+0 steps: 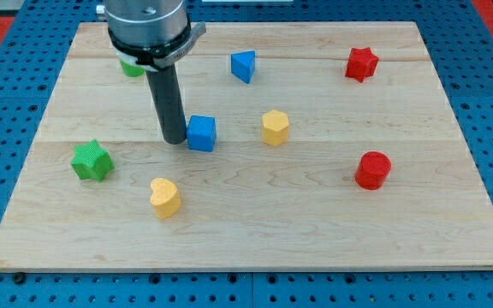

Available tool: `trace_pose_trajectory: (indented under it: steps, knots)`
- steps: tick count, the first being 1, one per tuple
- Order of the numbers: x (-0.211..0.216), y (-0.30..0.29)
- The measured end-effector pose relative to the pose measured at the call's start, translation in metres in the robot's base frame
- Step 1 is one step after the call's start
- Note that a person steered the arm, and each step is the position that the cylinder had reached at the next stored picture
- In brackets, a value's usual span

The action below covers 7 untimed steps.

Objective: Push the green and blue blocks in different directions

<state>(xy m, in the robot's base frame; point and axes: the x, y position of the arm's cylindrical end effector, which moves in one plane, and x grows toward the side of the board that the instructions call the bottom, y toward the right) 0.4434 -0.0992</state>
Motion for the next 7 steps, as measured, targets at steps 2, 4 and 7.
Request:
trace_pose_trajectory:
  steps: [2,4,7]
  knots:
    - [0.072,-0.055]
    - [-0.003,-0.078]
    - [0.047,-0.124]
